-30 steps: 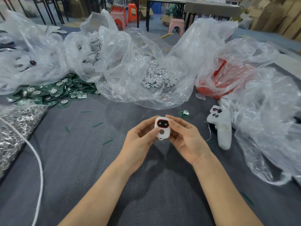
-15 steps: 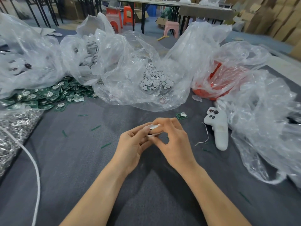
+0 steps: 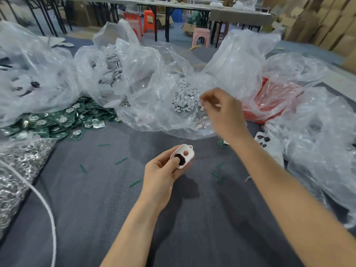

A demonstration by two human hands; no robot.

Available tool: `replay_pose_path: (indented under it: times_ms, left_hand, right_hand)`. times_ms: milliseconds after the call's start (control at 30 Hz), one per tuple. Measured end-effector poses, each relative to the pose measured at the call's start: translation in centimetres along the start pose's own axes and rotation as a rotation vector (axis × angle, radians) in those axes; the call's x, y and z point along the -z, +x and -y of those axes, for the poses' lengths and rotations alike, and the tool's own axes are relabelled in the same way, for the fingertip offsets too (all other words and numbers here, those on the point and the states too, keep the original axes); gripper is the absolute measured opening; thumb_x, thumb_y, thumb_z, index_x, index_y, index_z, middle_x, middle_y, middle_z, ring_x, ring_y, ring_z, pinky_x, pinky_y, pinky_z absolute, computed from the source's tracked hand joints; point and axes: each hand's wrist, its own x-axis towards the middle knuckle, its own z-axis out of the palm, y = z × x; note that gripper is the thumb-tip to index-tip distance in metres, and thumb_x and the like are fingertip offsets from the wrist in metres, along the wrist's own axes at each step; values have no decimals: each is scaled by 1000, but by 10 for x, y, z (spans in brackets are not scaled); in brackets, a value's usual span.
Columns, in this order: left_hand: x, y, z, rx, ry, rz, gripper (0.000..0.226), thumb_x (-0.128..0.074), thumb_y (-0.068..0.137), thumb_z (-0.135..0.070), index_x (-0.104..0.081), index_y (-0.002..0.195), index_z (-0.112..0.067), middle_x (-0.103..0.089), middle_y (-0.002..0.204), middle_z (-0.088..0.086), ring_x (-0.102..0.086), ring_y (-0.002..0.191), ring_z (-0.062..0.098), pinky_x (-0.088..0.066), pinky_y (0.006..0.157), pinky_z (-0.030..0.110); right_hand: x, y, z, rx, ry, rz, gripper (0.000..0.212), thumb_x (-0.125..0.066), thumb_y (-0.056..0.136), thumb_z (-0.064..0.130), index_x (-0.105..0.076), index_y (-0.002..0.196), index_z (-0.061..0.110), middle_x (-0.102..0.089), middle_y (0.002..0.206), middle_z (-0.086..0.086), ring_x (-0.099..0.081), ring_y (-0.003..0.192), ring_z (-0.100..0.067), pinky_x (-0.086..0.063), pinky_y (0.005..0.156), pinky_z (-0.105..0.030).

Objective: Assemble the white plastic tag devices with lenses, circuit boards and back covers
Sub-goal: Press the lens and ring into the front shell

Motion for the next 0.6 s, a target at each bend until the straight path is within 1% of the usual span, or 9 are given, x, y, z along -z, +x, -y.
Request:
replay_pose_path:
  times_ms: [67,133,200,267,333,433,500,533,600]
  left_hand:
    - [0,1,-1,-12,4,-29,36,-42,93,13,-71,102,-7,-73,105,11,-69,102,25,-56,76,23]
    - [0,1,-1,-14,28,-53,36,-43,93,12,-71,103,-8,-73,105,9,-69,102,25,-56,76,23]
    - [0,2,-1,-4,32,-64,38,-43,93,12,-73,100,-11,-73,105,8,-69,101,24,-56,75,22]
    - [0,4,-1,-2,7,-66,42,-43,92,13,-76,95,-13,-73,105,8,-69,100,25,-56,74,22]
    - [-1,6,-2,1,3,-64,42,-43,92,13,-76,95,-12,-73,104,9,-69,100,25,-56,74,22]
    - [-1,7,-1,1,19,-63,36,-43,93,12,-72,101,-8,-73,105,9,-69,101,26,-56,74,22]
    - [-1,8,-1,-3,10,-68,36,-43,93,13,-71,102,-7,-73,104,9,-70,99,26,-56,74,22]
    - [0,8,0,-3,2,-72,35,-43,93,13,-71,102,-7,-74,103,9,-70,98,25,-56,74,23]
    - [0,7,0,-9,-9,-72,34,-44,92,12,-71,101,-6,-74,103,9,-70,99,25,-56,74,23]
  right_hand:
    - [-5,41,-22,-112,-186,119,24,-48,95,-2,-68,107,4,-69,105,-8,-64,94,-17,-44,84,-9]
    - [-15,60,-52,-246,-365,306,29,-46,96,-2,-66,116,5,-66,119,-11,-63,105,-22,-43,96,-21]
    - [-25,58,-79,-319,-491,400,27,-51,95,2,-67,117,8,-66,120,-11,-63,104,-22,-42,93,-25]
    - [-33,52,-96,-302,-523,372,22,-59,93,9,-70,111,10,-69,114,-10,-64,95,-20,-45,88,-25]
    - [-37,51,-103,-271,-526,339,17,-62,92,12,-71,106,10,-70,109,-9,-62,88,-17,-46,85,-26]
    - [-36,51,-108,-243,-510,364,11,-66,89,15,-72,97,10,-71,102,-7,-60,82,-14,-44,74,-21]
    - [-34,48,-108,-248,-481,369,9,-68,88,20,-73,93,14,-71,97,-2,-58,80,-12,-38,63,-16]
    - [-32,47,-106,-256,-431,341,8,-68,88,21,-73,92,16,-70,95,1,-57,79,-10,-36,61,-15]
    - [-26,40,-97,-332,-195,212,5,-68,88,22,-72,85,21,-70,86,6,-59,77,-9,-43,70,-18]
